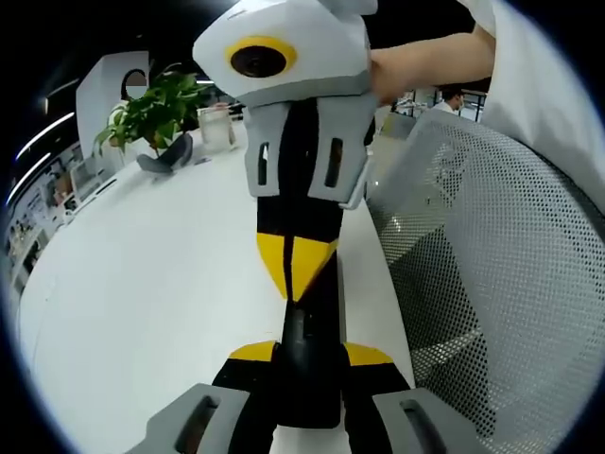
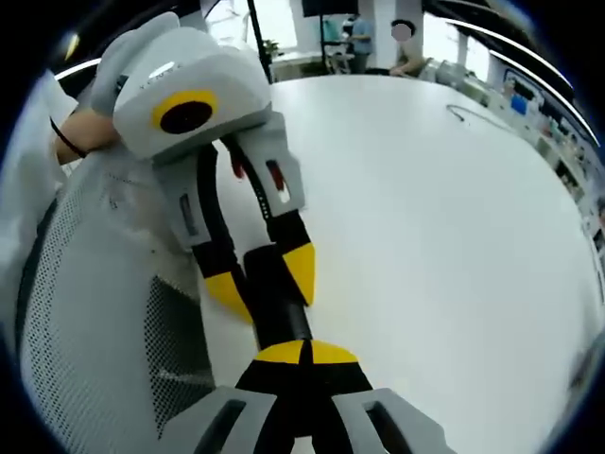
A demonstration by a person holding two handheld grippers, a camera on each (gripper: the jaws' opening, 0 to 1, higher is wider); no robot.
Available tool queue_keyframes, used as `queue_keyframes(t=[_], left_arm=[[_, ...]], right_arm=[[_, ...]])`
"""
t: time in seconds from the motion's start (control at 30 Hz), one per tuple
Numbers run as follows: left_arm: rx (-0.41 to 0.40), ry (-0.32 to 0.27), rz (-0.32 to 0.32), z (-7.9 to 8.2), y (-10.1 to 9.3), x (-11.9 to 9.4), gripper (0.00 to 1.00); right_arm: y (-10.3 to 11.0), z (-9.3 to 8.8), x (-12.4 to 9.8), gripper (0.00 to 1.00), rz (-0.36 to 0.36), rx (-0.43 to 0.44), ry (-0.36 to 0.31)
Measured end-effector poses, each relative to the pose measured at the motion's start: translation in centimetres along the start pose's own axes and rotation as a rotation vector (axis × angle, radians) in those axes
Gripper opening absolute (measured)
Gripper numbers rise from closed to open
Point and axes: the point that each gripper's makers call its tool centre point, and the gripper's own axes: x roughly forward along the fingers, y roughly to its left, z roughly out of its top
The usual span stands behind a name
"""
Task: Press the specified remote control buttons in sequence, fully releasing each button before pressing the next.
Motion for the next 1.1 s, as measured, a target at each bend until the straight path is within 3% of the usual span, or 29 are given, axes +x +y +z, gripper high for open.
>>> queue_keyframes(t=[0.27, 0.43, 0.6, 0.8, 0.93, 1.1], left_arm=[[0.005, 0.000, -0.005, -0.03, -0.10, -0.03, 0.24], [0.006, -0.001, -0.005, -0.04, -0.11, -0.06, 0.24], [0.006, -0.001, -0.006, -0.04, -0.16, -0.05, 0.24], [0.007, 0.000, -0.006, -0.02, -0.14, -0.07, 0.24], [0.006, 0.000, -0.006, -0.04, -0.14, -0.06, 0.24], [0.004, 0.000, -0.006, -0.04, -0.12, -0.02, 0.24]], right_arm=[[0.29, -0.03, 0.21, 0.00, 0.047, -0.038, 0.063], [0.32, 0.01, 0.50, 0.00, 0.035, -0.095, 0.133], [0.27, 0.05, 0.63, 0.00, 0.009, -0.119, 0.156], [0.04, 0.04, 0.48, 0.00, -0.019, -0.039, 0.106], [-0.03, 0.06, 0.34, 0.00, -0.028, 0.032, 0.025], [0.44, 0.01, 0.06, 0.00, -0.041, 0.031, -0.020]])
